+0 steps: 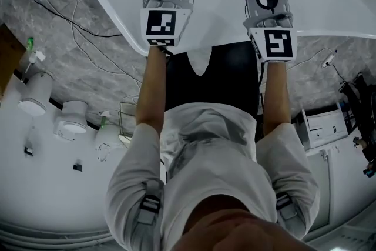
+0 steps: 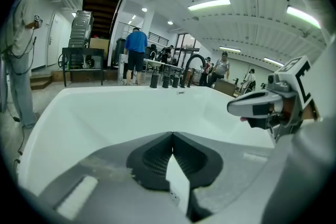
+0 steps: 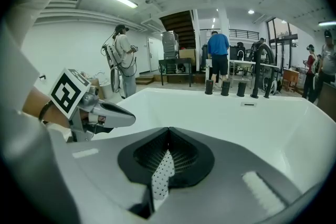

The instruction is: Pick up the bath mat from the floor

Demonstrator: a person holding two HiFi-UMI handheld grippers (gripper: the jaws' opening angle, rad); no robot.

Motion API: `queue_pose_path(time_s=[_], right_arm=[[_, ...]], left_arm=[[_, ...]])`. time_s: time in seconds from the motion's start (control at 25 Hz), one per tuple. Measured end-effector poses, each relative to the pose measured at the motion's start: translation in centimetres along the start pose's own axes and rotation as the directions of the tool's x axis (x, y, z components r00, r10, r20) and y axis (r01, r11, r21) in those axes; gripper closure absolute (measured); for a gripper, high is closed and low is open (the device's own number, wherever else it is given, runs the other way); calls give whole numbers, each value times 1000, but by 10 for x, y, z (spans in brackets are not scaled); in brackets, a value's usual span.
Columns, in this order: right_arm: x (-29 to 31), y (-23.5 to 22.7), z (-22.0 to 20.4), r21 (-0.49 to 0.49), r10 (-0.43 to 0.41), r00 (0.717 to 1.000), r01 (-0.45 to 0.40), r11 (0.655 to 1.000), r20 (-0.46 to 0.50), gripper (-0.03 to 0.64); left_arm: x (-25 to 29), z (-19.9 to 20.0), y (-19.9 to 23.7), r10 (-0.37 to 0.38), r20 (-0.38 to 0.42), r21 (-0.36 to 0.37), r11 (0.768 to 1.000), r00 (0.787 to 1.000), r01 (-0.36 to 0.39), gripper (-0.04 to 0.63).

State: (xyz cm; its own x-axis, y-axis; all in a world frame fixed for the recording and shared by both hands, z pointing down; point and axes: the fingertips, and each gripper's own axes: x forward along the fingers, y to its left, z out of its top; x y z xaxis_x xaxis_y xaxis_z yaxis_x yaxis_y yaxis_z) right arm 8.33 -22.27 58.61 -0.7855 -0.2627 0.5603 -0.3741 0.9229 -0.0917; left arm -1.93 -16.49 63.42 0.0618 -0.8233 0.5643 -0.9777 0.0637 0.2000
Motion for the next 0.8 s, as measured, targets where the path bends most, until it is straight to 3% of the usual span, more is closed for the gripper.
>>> queue_pose_path(time_s=[0.32, 0.8], right_arm=[[20, -5, -33, 0, 47, 997, -47, 999, -54, 614], [59, -10, -67, -3, 112, 987, -114, 994, -119, 614]], left_arm=[[32, -36, -2, -30, -60, 14, 999, 998, 31, 592], [79, -88, 14, -5, -151, 15, 1000, 989, 7, 591]])
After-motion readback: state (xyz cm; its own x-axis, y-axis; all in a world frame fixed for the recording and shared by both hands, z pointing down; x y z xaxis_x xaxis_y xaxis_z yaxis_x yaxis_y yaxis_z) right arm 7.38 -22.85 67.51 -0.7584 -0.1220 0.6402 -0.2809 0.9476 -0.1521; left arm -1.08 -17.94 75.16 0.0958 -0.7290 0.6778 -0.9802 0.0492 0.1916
